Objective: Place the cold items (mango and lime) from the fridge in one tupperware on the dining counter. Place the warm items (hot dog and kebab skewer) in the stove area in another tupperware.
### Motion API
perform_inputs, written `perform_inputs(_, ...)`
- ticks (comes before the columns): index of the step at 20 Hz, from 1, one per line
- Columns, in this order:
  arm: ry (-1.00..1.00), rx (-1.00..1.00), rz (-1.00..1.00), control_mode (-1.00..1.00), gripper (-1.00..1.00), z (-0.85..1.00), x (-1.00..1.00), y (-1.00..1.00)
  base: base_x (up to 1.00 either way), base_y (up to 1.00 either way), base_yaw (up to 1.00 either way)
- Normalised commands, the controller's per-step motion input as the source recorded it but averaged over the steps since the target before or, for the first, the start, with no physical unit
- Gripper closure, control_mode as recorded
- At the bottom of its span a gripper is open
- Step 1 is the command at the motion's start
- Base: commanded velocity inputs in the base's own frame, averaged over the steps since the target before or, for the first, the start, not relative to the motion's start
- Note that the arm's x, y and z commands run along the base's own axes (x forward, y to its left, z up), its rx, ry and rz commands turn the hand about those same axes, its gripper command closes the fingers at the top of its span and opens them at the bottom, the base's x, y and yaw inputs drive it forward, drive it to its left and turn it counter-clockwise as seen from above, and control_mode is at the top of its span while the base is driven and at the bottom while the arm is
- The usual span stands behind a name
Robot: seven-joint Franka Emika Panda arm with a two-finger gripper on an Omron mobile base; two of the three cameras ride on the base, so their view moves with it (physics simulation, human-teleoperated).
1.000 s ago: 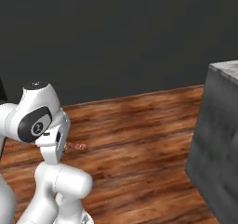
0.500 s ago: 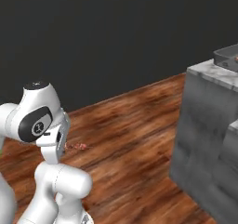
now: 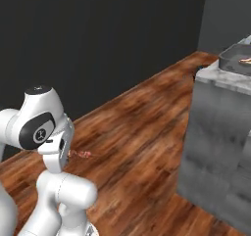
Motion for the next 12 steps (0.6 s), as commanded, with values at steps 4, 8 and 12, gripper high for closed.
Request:
perform_inputs(4, 0.0, 0.0, 0.0, 1.0, 1.0, 0.0, 0.0, 0.0, 1.0, 1.0, -0.47)
perform_inputs(8, 0.0, 0.0, 0.0, 1.0, 1.0, 0.0, 0.0, 0.0, 1.0, 0.98, -0.48)
perform_inputs(12, 0.0, 0.0, 0.0, 1.0, 1.0, 0.0, 0.0, 0.0, 1.0, 0.95, -0.51)
